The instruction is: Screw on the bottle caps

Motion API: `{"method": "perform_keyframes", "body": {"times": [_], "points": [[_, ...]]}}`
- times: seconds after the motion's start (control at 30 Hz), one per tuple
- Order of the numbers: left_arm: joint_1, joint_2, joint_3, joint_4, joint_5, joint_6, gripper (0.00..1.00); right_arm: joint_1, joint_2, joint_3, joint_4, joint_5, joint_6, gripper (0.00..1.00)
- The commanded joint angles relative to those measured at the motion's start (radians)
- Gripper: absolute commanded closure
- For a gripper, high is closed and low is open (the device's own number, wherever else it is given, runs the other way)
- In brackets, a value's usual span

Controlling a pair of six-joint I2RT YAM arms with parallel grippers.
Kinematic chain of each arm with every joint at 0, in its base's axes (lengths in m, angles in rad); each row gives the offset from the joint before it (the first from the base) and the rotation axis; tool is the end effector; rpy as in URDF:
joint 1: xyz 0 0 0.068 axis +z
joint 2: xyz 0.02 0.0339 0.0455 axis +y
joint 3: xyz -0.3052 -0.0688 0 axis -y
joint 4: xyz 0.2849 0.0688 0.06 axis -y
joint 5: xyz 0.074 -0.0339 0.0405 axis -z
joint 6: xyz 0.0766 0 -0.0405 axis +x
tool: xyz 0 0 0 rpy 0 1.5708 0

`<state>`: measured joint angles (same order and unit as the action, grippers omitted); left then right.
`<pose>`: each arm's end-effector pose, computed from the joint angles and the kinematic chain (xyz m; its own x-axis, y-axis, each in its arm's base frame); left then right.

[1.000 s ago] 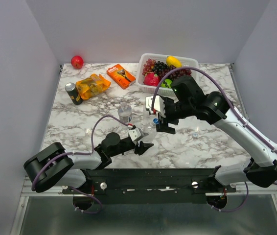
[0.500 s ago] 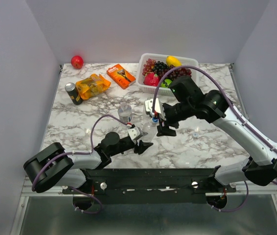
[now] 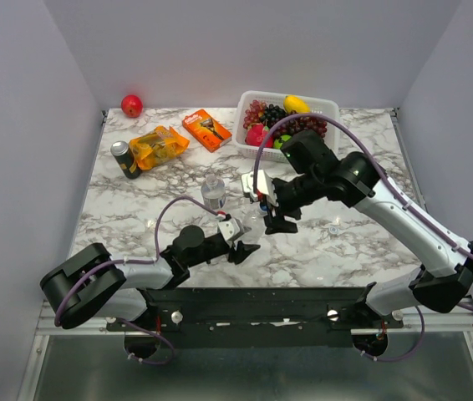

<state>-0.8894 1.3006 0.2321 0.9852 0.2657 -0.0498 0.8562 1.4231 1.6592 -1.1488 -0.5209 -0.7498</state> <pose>0.1580 -0.2268 0.1745 -0.0979 0.0444 -0.9942 0.9105 0.4072 -0.0714 0.1835 0.2697 0.4292 0.2030 -0.6680 -0.7159 -0.9788 -0.1596 -0.1287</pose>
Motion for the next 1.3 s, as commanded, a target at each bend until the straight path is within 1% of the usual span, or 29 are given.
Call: {"method": "perform_keyframes", "body": {"times": [0.0,0.17,0.23,0.5,0.63,0.7,0.73,0.77,0.83,0.87,0.97,1.07,1.27], "points": [[0.0,-0.024,-0.011,0.118,-0.002,0.041,1.0,0.007,0.028,-0.019,-0.025,0.002,0.015,0.25],[0.001,-0.027,-0.033,0.13,-0.017,0.045,1.0,0.007,0.017,-0.035,-0.022,0.024,0.044,0.25],[0.001,-0.03,-0.037,0.135,-0.022,0.044,1.0,0.007,0.011,-0.045,-0.003,0.036,0.073,0.26],[0.0,-0.027,-0.037,0.138,-0.011,0.044,1.0,0.007,0.014,-0.052,0.015,0.039,0.104,0.3],[0.0,-0.029,-0.036,0.124,-0.013,0.045,1.0,0.007,0.007,-0.007,0.014,0.048,0.112,0.31],[0.0,-0.03,-0.04,0.118,-0.008,0.045,1.0,0.006,-0.015,0.033,0.027,0.052,0.116,0.29],[0.001,-0.031,-0.042,0.118,-0.006,0.045,1.0,0.007,-0.024,0.039,0.031,0.052,0.112,0.25],[0.0,-0.031,-0.042,0.116,-0.003,0.045,1.0,0.007,-0.044,0.031,0.035,0.061,0.109,0.19],[0.001,-0.029,-0.039,0.115,0.0,0.044,1.0,0.007,-0.064,0.008,0.057,0.067,0.074,0.14],[0.0,-0.027,-0.036,0.115,0.001,0.045,1.0,0.007,-0.075,-0.013,0.066,0.077,0.06,0.09],[0.0,-0.027,-0.03,0.106,0.012,0.042,1.0,0.007,-0.111,-0.096,0.135,0.091,0.017,0.02],[0.001,-0.032,-0.019,0.086,0.027,0.03,1.0,0.012,-0.118,-0.128,0.178,0.097,-0.014,0.0],[0.001,-0.029,-0.002,0.063,0.061,0.018,1.0,0.033,-0.095,-0.154,0.239,0.134,-0.034,0.0]]}}
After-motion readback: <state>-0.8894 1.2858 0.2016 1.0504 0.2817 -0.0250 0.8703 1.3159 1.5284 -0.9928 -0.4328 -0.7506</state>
